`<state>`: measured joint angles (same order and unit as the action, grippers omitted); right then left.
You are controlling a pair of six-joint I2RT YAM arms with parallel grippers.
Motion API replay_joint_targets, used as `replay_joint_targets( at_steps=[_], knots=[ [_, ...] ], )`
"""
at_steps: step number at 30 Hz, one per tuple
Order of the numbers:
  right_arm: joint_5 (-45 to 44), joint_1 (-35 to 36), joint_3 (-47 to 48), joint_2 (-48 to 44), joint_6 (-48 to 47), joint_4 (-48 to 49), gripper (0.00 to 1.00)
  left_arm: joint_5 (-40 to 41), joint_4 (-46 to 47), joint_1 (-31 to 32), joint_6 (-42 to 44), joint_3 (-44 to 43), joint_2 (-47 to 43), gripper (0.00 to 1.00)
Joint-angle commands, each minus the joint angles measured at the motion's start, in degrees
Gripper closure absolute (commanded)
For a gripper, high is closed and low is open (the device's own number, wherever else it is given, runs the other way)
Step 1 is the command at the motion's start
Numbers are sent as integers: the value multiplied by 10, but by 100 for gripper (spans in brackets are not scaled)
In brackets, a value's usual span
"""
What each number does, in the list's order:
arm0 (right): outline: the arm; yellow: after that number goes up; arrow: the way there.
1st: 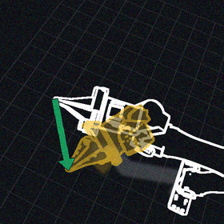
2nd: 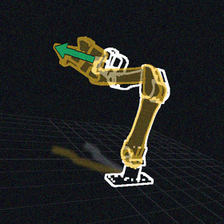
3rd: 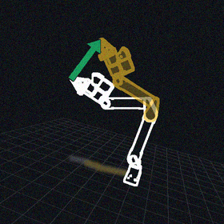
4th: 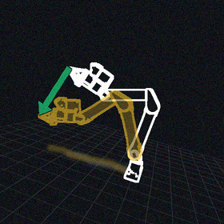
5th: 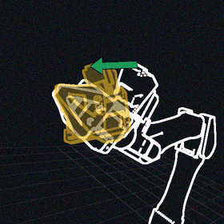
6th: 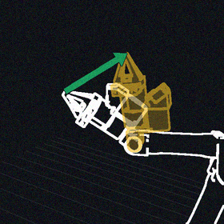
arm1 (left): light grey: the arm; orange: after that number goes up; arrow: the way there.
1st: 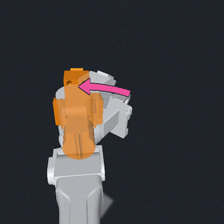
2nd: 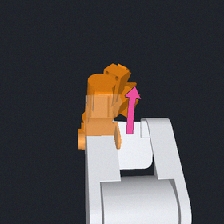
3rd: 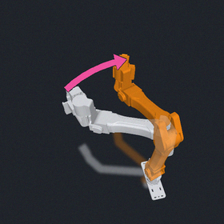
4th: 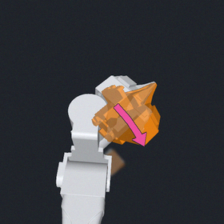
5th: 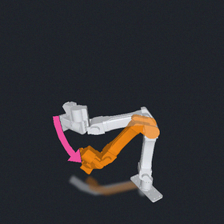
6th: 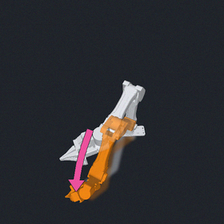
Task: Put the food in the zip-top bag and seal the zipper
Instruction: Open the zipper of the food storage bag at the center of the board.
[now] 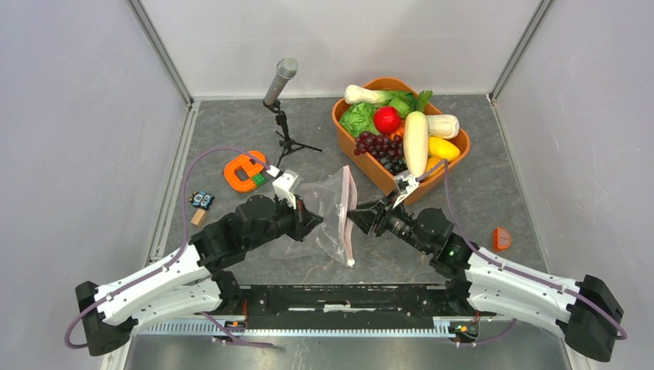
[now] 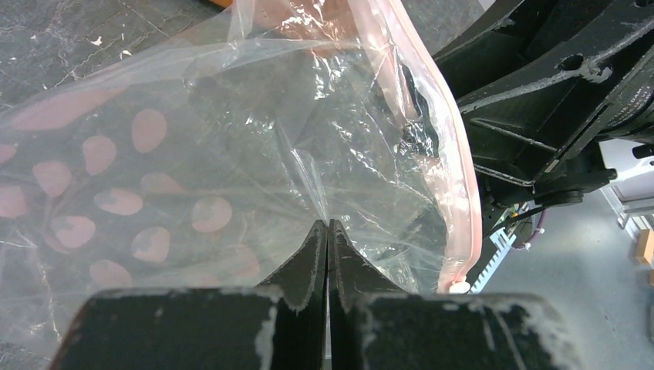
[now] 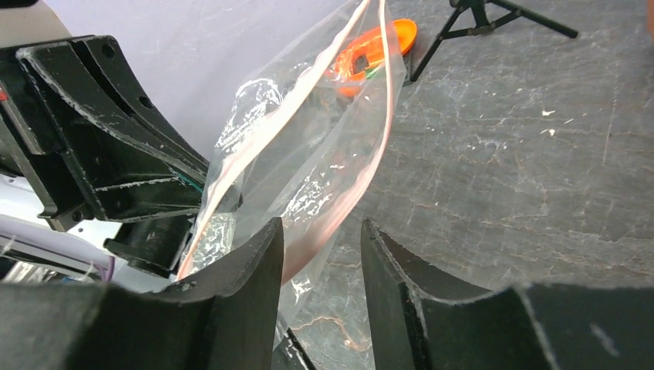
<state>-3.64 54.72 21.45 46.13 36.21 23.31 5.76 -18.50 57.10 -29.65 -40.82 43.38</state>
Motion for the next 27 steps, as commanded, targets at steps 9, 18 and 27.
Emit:
replay_joint_targets(
  at_steps=[9, 18, 27],
  knots=[
    [-27, -10, 10, 2, -22, -46, 100, 76, -30, 1, 30, -8, -20, 98],
    [-82, -10, 30, 24, -71, -125, 100, 101, -107, 1, 31, -61, -22, 80],
    [-30, -9, 23, 39, -4, -29, 100, -1, -107, 3, 6, -142, 55, 46]
  ],
)
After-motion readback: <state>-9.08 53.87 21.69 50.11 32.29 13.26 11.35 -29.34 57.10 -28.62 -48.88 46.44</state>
